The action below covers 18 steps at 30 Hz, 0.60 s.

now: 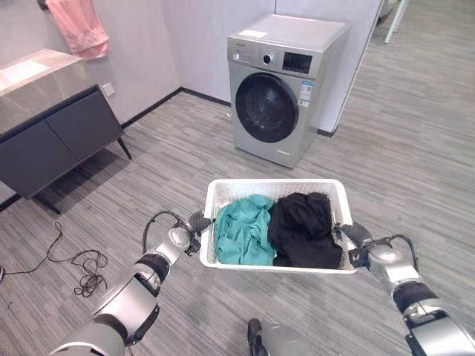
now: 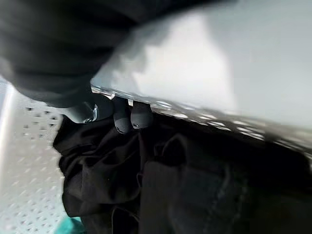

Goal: Grab the laundry basket,head to the washer,open it,put in the laundry and shut it.

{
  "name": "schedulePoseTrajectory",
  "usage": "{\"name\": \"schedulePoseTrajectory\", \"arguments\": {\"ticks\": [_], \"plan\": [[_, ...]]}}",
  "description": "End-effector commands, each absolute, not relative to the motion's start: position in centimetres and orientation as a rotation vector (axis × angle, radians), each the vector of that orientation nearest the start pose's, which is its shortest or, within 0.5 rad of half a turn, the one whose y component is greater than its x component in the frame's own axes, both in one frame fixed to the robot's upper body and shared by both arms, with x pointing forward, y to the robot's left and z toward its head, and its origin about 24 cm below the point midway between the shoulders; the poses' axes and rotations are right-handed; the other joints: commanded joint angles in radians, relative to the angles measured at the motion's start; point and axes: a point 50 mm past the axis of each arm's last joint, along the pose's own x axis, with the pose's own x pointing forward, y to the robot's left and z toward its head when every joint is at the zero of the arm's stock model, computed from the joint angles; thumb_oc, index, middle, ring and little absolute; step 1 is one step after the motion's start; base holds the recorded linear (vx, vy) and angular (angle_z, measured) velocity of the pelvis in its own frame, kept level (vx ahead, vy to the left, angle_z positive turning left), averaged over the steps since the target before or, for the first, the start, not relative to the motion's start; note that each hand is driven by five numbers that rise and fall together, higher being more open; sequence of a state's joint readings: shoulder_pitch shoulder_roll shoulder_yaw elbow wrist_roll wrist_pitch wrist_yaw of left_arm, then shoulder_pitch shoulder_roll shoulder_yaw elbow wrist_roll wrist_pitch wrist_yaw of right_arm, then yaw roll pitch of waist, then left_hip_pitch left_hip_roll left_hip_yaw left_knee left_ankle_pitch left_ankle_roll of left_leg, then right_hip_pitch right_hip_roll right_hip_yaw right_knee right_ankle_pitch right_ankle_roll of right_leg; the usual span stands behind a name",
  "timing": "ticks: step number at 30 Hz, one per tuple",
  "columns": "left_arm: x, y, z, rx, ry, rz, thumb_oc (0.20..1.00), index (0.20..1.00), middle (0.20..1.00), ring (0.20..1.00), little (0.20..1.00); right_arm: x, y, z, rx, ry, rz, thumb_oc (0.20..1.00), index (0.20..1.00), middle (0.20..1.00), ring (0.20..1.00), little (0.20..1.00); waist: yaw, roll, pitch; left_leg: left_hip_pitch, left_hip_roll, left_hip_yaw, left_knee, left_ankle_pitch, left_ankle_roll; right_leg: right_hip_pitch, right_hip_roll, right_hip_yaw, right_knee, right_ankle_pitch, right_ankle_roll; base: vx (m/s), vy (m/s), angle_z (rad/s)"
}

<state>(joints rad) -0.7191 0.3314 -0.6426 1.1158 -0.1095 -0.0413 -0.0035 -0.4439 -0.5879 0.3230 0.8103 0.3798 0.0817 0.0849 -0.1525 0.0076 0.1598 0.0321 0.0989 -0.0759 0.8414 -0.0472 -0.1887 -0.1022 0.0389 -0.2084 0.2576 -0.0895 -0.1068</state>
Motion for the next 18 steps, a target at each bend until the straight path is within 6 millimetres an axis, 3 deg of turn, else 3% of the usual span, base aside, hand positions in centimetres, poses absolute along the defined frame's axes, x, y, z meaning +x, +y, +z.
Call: {"name": "schedulePoseTrajectory", "arguments": {"ticks": [1,2,4,5,6,8,9,11,12,14,15,17,18], "plan": [[37.4,17.6,4.6,0.697,0.263,-0.199,0.200,0.200,0.200,0.200,0.200,32.4,-27.2,4.1,-0.305,0.315,0.004,0.200,0.200,0.200,0.200,0.200,0.052,-0.063,-0.046,-0.038,0.012,0.086,-0.025,0.165,0.094,0.066,-0.081,0.094,-0.166,0.120,0.135,0.19,-0.087,-0.17],[37.6,17.4,4.9,0.692,0.253,-0.199,0.200,0.200,0.200,0.200,0.200,32.6,-27.0,4.3,-0.305,0.305,0.008,0.200,0.200,0.200,0.200,0.200,0.068,-0.073,-0.035,-0.093,0.027,0.116,-0.021,0.145,0.103,0.092,-0.087,0.098,-0.171,0.106,0.133,0.31,-0.104,-0.09],[37.8,16.7,5.3,0.674,0.232,-0.202,0.200,0.200,0.200,0.200,0.200,32.6,-26.6,4.3,-0.299,0.298,0.012,0.200,0.200,0.200,0.200,0.200,0.099,-0.072,-0.021,-0.176,0.059,0.167,-0.134,0.102,0.112,0.138,-0.087,0.100,-0.180,0.077,0.141,0.27,-0.021,0.02],[37.8,16.7,5.3,0.674,0.232,-0.202,0.200,0.200,0.200,0.200,0.200,32.6,-26.6,4.3,-0.299,0.298,0.011,0.200,0.200,0.200,0.200,0.200,0.099,-0.075,-0.023,-0.176,0.056,0.169,-0.139,0.106,0.113,0.136,-0.090,0.101,-0.181,0.078,0.142,0.47,0.180,-0.15],[37.8,16.8,5.8,0.654,0.203,-0.200,0.200,0.200,0.200,0.200,0.200,32.6,-25.8,4.3,-0.310,0.282,0.043,0.200,0.200,0.200,0.200,0.200,0.135,-0.047,-0.024,-0.219,0.077,0.168,-0.490,0.126,0.097,0.181,-0.086,0.118,-0.193,0.039,0.170,0.54,0.237,-0.30],[37.6,17.3,5.4,0.643,0.216,-0.186,0.200,0.200,0.200,0.200,0.200,32.6,-25.3,3.9,-0.308,0.285,0.056,0.200,0.200,0.200,0.200,0.200,0.171,-0.033,-0.022,-0.216,0.073,0.094,-0.713,0.170,0.077,0.231,-0.085,0.145,-0.208,0.013,0.183,0.49,0.207,-0.48],[37.6,17.3,5.4,0.643,0.217,-0.186,0.200,0.200,0.200,0.200,0.200,32.6,-25.2,3.9,-0.308,0.286,0.056,0.200,0.200,0.200,0.200,0.200,0.170,-0.036,-0.019,-0.206,0.070,0.095,-0.722,0.173,0.077,0.237,-0.088,0.144,-0.208,0.010,0.183,0.29,0.096,-0.53],[37.3,17.9,5.0,0.631,0.229,-0.168,0.200,0.200,0.200,0.200,0.200,32.6,-24.9,3.2,-0.307,0.304,0.066,0.200,0.200,0.200,0.200,0.200,0.200,-0.023,-0.026,-0.228,0.065,-0.023,-0.845,0.186,0.060,0.278,-0.082,0.193,-0.220,-0.024,0.192,0.45,0.174,-0.72],[37.0,18.3,4.7,0.622,0.235,-0.166,0.200,0.200,0.200,0.200,0.200,32.8,-24.8,3.1,-0.309,0.317,0.069,0.200,0.200,0.200,0.200,0.200,0.212,-0.014,-0.025,-0.232,0.073,-0.091,-0.862,0.200,0.039,0.304,-0.095,0.232,-0.220,-0.046,0.197,0.58,0.310,-1.10],[36.8,18.5,4.5,0.608,0.236,-0.157,0.200,0.200,0.200,0.200,0.200,32.8,-24.8,3.0,-0.305,0.325,0.070,0.200,0.200,0.200,0.200,0.200,0.215,-0.012,-0.022,-0.252,0.081,-0.098,-0.820,0.204,0.032,0.324,-0.111,0.247,-0.212,-0.059,0.203,0.41,0.284,-0.97],[36.3,19.0,3.7,0.596,0.261,-0.152,0.200,0.200,0.200,0.200,0.200,32.7,-25.2,2.7,-0.302,0.345,0.061,0.200,0.200,0.200,0.200,0.200,0.220,0.009,-0.044,-0.236,0.085,-0.077,-0.803,0.214,0.044,0.345,-0.125,0.256,-0.196,-0.084,0.217,0.42,0.333,-0.73],[36.4,19.1,3.7,0.601,0.259,-0.148,0.200,0.200,0.200,0.200,0.200,32.5,-25.4,2.7,-0.290,0.340,0.051,0.200,0.200,0.200,0.200,0.200,0.217,0.005,-0.053,-0.252,0.063,-0.042,-0.765,0.203,0.049,0.351,-0.147,0.256,-0.166,-0.076,0.225,0.40,0.331,-0.46],[36.1,19.3,3.5,0.611,0.265,-0.148,0.200,0.200,0.200,0.200,0.200,31.7,-25.7,2.0,-0.257,0.347,0.034,0.200,0.200,0.200,0.200,0.200,0.207,-0.006,-0.067,-0.232,0.044,0.024,-0.743,0.180,0.072,0.313,-0.178,0.259,-0.037,-0.003,0.249,0.36,0.310,-0.18]]}}
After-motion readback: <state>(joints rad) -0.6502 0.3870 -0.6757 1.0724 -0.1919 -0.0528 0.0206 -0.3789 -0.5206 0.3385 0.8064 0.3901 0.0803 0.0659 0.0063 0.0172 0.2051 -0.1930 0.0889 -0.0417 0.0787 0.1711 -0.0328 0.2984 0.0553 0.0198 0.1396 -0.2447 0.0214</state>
